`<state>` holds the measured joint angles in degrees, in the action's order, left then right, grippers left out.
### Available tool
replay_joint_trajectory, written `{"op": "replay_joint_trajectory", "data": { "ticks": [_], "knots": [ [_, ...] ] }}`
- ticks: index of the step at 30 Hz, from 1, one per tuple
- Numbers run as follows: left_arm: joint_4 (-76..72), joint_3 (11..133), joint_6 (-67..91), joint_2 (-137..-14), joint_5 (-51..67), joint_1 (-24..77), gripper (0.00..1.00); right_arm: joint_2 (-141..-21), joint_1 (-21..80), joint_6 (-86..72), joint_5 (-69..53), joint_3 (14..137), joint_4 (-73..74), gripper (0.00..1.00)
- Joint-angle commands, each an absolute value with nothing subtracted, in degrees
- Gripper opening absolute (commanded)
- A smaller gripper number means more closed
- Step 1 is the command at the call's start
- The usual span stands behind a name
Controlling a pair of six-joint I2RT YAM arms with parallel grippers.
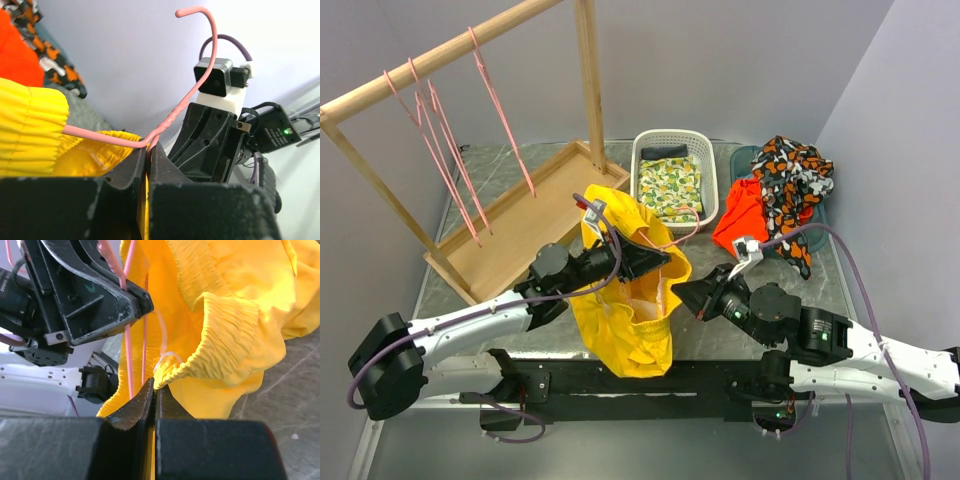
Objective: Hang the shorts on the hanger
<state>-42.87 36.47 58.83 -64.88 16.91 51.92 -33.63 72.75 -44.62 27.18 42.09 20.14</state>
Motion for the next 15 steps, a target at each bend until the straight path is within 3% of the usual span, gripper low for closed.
{"op": "replay_joint_trajectory", "data": {
  "ticks": [1, 10, 15],
  "knots": [
    [-57.57, 36.29, 59.33, -64.6, 15.93, 52.12, 0.01, -35.33, 72.51, -41.75, 26.63, 44.04, 19.77, 0.0],
    [-61.07, 42.44, 51.68, -70.04, 5.63, 52.12, 0.01, -32.61, 72.51, -41.57, 32.87, 51.84, 33.13, 0.06],
    [-64.15, 46.31, 50.54, -76.28, 4.48, 52.12, 0.01, -35.15, 72.42, -37.98, 32.87, 56.77, 35.77, 0.15]
  ]
}}
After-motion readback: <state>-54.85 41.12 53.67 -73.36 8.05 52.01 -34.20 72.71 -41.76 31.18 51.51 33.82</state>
